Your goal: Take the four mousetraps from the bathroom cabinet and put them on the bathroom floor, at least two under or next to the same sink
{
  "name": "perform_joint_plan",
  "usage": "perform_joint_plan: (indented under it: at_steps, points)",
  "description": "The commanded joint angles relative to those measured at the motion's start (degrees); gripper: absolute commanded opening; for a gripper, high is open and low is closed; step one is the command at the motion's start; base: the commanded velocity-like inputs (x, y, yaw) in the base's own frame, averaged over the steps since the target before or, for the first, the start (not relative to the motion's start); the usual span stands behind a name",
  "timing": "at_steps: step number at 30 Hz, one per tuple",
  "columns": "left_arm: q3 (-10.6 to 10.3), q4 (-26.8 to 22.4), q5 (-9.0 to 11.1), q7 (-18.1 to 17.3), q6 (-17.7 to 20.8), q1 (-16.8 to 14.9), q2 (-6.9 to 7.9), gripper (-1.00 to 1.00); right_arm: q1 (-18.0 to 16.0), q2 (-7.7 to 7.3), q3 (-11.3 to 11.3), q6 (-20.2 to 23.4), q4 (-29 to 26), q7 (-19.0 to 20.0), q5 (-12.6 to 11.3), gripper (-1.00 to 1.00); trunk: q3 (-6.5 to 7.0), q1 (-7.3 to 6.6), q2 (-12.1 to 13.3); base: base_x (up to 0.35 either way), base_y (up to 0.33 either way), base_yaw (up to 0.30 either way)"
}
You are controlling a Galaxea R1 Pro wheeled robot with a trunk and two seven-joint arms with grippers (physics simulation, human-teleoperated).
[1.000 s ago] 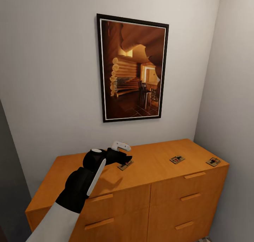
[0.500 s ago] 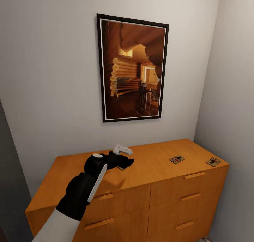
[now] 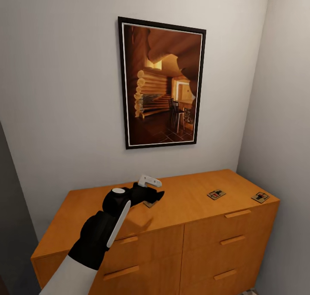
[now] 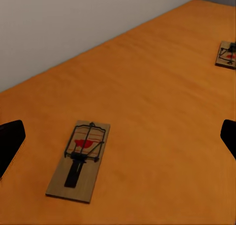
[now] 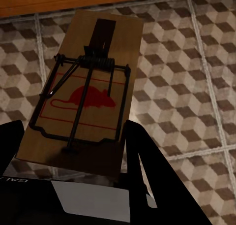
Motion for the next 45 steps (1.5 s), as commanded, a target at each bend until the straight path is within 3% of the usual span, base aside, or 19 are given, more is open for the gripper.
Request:
perform_joint_plan:
  at_steps: [1,24,31,38,45]
  points:
    - [0.0,-0.1,0.1,-0.1,0.0,0.0,-0.01,1.0,0.0,0.0,0.2,-0.2,0.1,0.0,0.1,-1.0,-0.07,0.0,0.0,0.0,0.0,0.0]
    - [0.0,-0.3,0.2,-0.4,-0.4,0.0,0.15,1.0,0.0,0.0,0.2,-0.2,0.1,0.0,0.1,-1.0,-0.07,0.0,0.0,0.0,0.0,0.0]
    - [0.1,-0.4,1.4,-0.9,-0.4,0.0,0.6,1.0,0.0,0.0,0.2,-0.2,0.1,0.0,0.1,-1.0,-0.07,0.0,0.0,0.0,0.0,0.0]
    - [0.7,-0.3,3.8,-7.4,-0.5,0.0,1.64,1.0,0.0,0.0,0.2,-0.2,0.1,0.0,0.1,-1.0,-0.07,0.0,0.0,0.0,0.0,0.0]
    - [5.5,-0.2,4.3,-16.1,-0.5,0.0,2.64,1.0,-0.1,0.0,0.2,-0.2,0.1,0.0,0.1,-1.0,-0.07,0.0,0.0,0.0,0.0,0.0]
